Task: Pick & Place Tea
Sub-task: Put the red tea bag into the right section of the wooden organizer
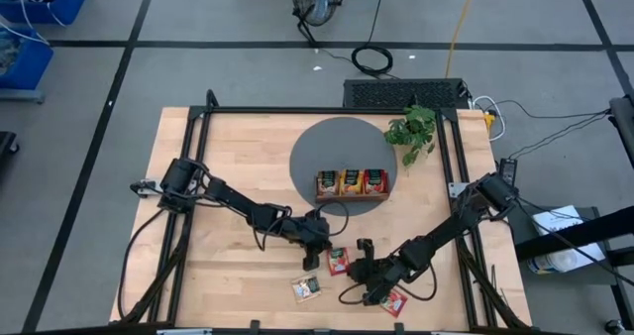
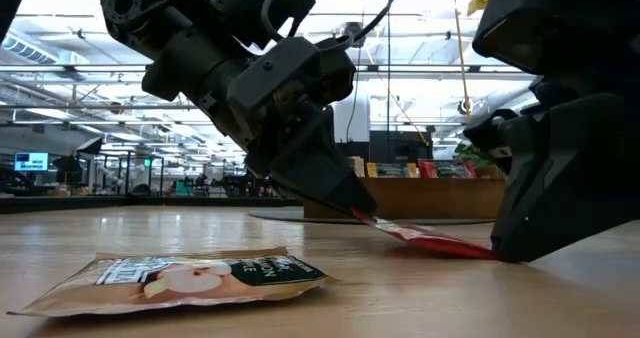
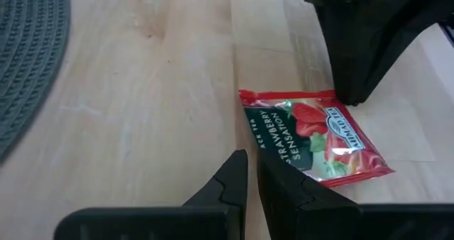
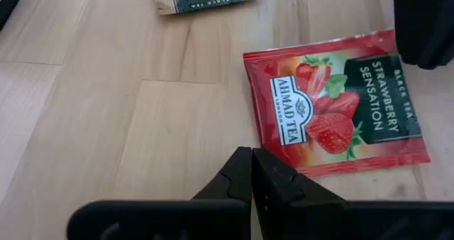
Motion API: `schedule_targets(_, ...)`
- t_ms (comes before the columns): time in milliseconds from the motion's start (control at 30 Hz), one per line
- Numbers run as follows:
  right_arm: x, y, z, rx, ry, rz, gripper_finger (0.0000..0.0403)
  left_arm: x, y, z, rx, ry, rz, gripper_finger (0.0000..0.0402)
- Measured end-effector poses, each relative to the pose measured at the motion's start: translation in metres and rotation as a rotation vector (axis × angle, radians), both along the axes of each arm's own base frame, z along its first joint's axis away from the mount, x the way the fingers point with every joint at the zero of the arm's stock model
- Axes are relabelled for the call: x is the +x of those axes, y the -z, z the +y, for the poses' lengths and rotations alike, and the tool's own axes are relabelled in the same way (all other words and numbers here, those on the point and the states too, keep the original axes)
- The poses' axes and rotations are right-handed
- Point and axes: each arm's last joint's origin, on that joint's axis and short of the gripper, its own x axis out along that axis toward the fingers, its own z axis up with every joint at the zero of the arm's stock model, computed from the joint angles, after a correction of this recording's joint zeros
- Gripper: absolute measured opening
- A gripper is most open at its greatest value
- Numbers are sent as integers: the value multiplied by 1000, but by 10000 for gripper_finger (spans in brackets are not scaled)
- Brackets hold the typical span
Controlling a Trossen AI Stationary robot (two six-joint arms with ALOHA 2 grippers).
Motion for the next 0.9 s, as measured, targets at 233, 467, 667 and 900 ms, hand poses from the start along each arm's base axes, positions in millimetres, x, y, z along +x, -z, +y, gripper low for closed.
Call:
schedule_targets(233, -3, 4, -2, -3, 6, 17, 0, -1, 0, -2, -9, 57, 2, 37)
schedule_targets(467, -2, 2, 0, 8, -5, -3, 0, 0, -1, 0, -46, 71, 10, 37)
schedule_targets(667, -10, -12, 10, -34, -79, -79, 0, 2, 0, 14, -91, 2, 42, 37)
schedule_targets(900, 4, -24, 8, -83, -94, -230, 0, 2, 1, 17, -107, 16, 52, 37)
